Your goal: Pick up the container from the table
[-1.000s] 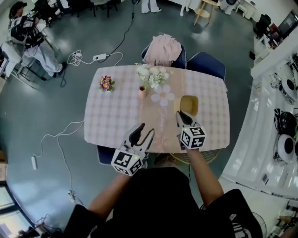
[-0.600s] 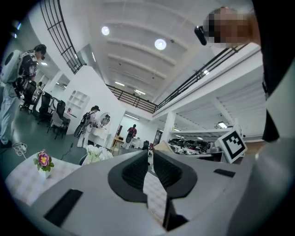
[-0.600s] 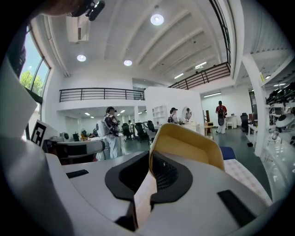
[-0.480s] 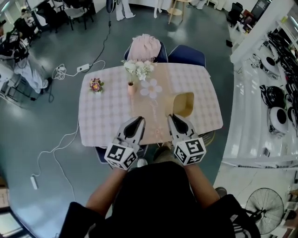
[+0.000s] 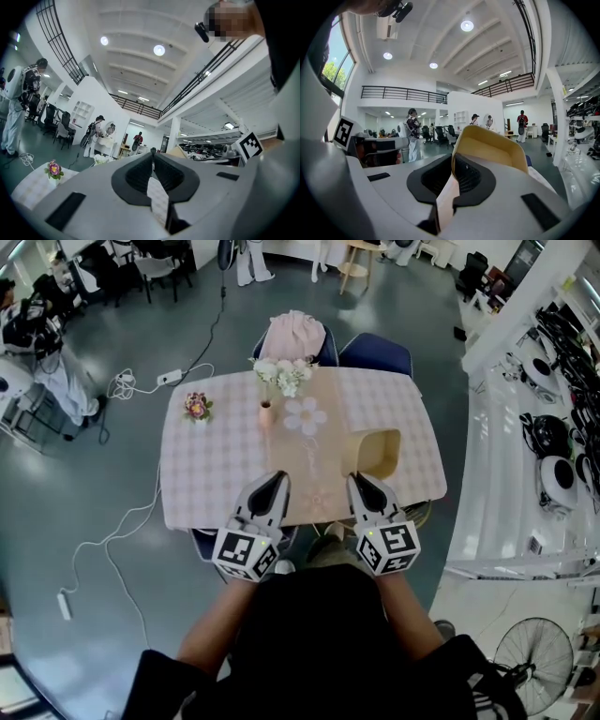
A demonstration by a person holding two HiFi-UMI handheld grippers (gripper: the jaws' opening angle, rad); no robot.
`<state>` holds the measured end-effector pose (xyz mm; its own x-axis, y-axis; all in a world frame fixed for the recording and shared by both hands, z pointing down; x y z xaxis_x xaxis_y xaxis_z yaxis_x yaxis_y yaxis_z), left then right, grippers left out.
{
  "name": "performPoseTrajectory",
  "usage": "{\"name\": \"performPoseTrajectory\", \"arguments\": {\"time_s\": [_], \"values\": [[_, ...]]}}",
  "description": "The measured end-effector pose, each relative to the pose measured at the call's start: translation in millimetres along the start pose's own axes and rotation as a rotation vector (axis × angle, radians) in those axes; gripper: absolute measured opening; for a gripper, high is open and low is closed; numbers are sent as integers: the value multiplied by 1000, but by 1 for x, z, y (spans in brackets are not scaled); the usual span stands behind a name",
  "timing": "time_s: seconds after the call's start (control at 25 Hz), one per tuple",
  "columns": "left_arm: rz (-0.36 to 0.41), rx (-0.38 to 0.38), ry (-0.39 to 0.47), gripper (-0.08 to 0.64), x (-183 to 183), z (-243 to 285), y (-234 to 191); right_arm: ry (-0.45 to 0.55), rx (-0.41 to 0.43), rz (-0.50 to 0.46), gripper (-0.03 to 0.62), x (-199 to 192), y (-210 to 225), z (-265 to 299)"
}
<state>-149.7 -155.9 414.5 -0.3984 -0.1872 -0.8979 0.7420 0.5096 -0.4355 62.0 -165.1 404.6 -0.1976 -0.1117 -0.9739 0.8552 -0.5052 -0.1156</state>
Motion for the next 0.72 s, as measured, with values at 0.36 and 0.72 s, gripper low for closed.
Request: {"name": "performPoseTrajectory", "arguments": {"time_s": [0.36, 0.72], "values": [[4, 4, -18, 17, -11, 8, 5, -10, -16, -10, 18, -6, 14, -9], [-15, -5, -59, 17, -28, 30, 10, -21, -23, 9, 17, -13, 36, -7]]}}
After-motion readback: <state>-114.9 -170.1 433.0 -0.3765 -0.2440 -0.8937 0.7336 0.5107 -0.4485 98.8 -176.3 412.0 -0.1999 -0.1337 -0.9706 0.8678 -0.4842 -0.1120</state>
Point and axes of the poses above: the fingertips, and each gripper's own axes: z forward along the fingers, y to its right, x out of its top, the point moved 7 cm from there along -z, backward along the fingers, and after that the axes turned 9 degrees about -z, right-handed, at the moved point
